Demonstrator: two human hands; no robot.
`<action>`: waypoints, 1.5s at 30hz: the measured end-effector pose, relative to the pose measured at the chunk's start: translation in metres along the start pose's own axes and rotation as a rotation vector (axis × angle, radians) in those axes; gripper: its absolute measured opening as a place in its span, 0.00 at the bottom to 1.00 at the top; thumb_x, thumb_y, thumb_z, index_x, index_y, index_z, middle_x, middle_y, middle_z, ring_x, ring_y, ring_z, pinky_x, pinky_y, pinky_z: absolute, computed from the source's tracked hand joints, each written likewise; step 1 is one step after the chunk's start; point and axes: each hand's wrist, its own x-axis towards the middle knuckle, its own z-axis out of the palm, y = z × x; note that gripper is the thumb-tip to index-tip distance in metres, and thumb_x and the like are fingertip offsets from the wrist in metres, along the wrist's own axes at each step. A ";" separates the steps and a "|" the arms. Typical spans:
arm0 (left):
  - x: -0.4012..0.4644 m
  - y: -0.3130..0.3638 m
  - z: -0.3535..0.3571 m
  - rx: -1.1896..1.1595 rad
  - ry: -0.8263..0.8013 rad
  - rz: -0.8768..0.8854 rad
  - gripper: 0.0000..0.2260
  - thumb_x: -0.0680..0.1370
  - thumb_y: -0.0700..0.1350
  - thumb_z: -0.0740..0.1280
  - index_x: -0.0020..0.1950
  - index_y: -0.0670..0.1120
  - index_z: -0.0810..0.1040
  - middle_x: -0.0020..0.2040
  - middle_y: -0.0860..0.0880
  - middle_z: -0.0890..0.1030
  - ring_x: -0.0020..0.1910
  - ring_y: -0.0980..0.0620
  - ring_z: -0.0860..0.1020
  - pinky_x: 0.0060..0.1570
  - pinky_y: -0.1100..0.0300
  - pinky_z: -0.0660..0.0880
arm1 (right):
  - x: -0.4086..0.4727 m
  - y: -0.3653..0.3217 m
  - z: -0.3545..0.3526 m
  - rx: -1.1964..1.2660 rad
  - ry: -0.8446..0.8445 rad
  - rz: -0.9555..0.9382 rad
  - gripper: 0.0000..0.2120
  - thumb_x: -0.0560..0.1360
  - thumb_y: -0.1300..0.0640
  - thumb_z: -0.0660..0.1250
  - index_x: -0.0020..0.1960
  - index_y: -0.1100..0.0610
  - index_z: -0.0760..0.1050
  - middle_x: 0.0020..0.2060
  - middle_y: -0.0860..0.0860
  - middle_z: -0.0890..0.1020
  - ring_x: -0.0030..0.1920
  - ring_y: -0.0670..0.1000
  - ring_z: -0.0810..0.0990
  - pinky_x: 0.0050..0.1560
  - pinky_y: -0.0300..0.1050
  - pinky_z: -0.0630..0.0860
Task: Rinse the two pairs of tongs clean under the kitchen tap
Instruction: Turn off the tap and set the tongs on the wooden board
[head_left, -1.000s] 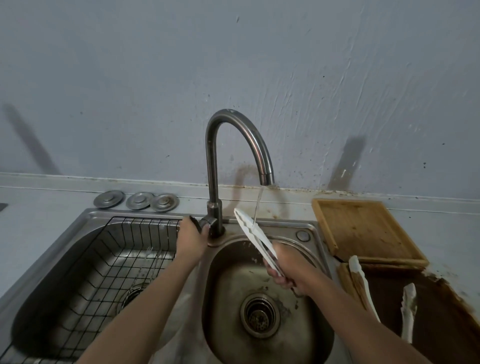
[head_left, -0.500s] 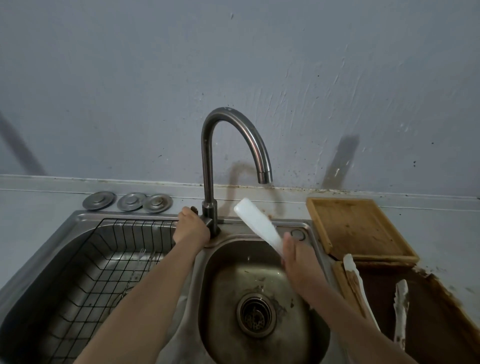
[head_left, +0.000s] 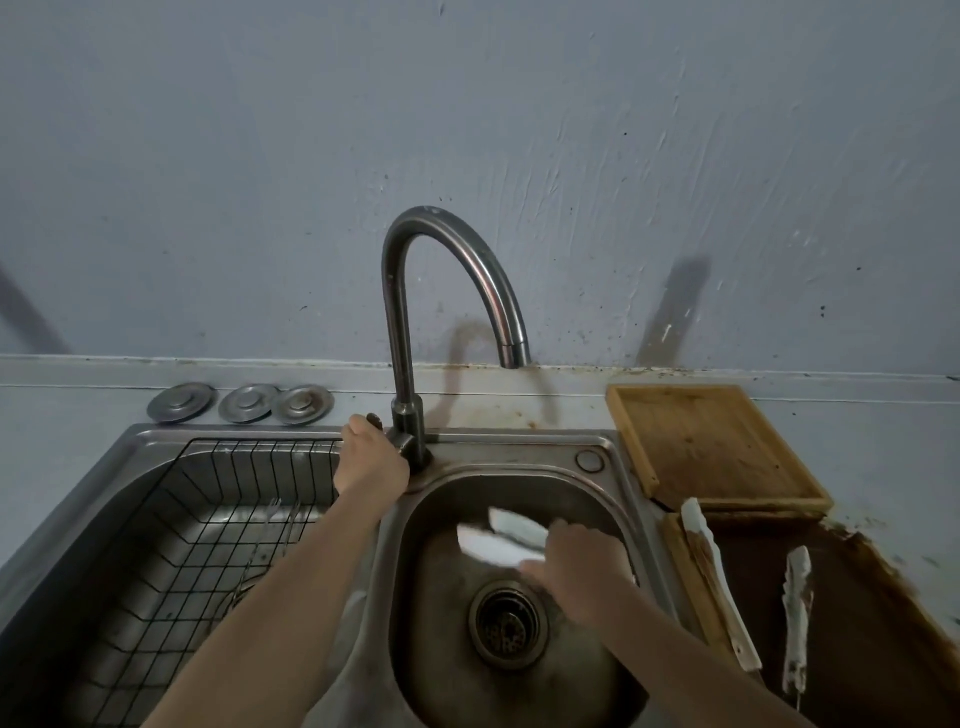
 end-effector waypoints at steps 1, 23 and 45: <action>0.001 -0.001 0.001 -0.020 0.019 0.005 0.20 0.72 0.34 0.64 0.61 0.39 0.61 0.62 0.39 0.68 0.58 0.40 0.73 0.48 0.48 0.72 | 0.000 0.001 -0.003 0.022 -0.031 0.005 0.25 0.74 0.36 0.57 0.54 0.57 0.73 0.48 0.52 0.82 0.46 0.53 0.80 0.41 0.45 0.72; -0.083 0.130 0.140 0.065 -0.300 1.042 0.15 0.76 0.38 0.60 0.59 0.51 0.75 0.57 0.53 0.78 0.60 0.57 0.72 0.67 0.51 0.67 | 0.047 0.189 -0.037 0.488 0.406 0.417 0.26 0.75 0.40 0.59 0.62 0.60 0.67 0.53 0.57 0.77 0.48 0.54 0.79 0.47 0.51 0.80; -0.062 0.143 0.177 0.309 -0.674 1.045 0.29 0.76 0.37 0.60 0.75 0.51 0.59 0.77 0.54 0.57 0.75 0.47 0.57 0.73 0.43 0.55 | 0.065 0.206 -0.034 0.542 0.472 0.276 0.12 0.76 0.50 0.62 0.54 0.57 0.75 0.45 0.51 0.81 0.43 0.50 0.80 0.42 0.46 0.78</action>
